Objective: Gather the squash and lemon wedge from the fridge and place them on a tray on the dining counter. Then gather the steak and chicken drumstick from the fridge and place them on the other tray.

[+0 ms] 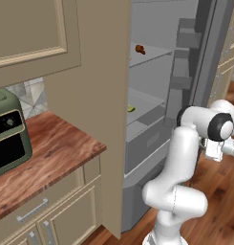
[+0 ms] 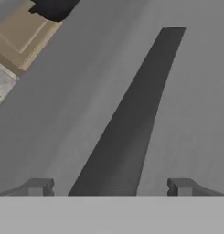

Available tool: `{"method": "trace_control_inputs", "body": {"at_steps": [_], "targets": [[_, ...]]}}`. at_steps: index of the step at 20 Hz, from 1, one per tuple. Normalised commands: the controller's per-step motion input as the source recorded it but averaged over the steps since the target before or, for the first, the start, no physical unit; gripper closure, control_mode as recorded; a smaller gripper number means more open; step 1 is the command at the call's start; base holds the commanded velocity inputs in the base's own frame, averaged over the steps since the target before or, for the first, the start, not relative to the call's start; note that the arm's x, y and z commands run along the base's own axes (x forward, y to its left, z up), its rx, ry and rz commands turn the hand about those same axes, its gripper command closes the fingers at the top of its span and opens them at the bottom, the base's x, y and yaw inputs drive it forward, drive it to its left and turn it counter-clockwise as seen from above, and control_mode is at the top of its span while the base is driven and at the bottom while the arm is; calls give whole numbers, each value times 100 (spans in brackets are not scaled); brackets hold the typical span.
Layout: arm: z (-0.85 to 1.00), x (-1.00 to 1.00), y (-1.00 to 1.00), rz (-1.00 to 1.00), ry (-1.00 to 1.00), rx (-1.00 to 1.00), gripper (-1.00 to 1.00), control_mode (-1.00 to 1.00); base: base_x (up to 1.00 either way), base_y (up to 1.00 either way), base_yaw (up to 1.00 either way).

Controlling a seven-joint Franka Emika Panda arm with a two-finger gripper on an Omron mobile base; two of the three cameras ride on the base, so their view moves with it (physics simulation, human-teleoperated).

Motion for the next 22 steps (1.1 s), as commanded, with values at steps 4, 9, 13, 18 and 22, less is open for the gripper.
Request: {"method": "trace_control_inputs", "body": {"at_steps": [4,9,13,18,22], "targets": [[28,-2,-23,3,-27,0,-100,-100,0,0,0],[26,-16,-27,-5,-7,0,-100,-100,0,0,0],[28,-71,-2,-2,-22,0,-100,-100,0,0,0],[46,-78,3,-4,-25,0,-100,-100,0,0,0],[48,-94,13,-7,-29,0,-100,-100,0,0,0]]}}
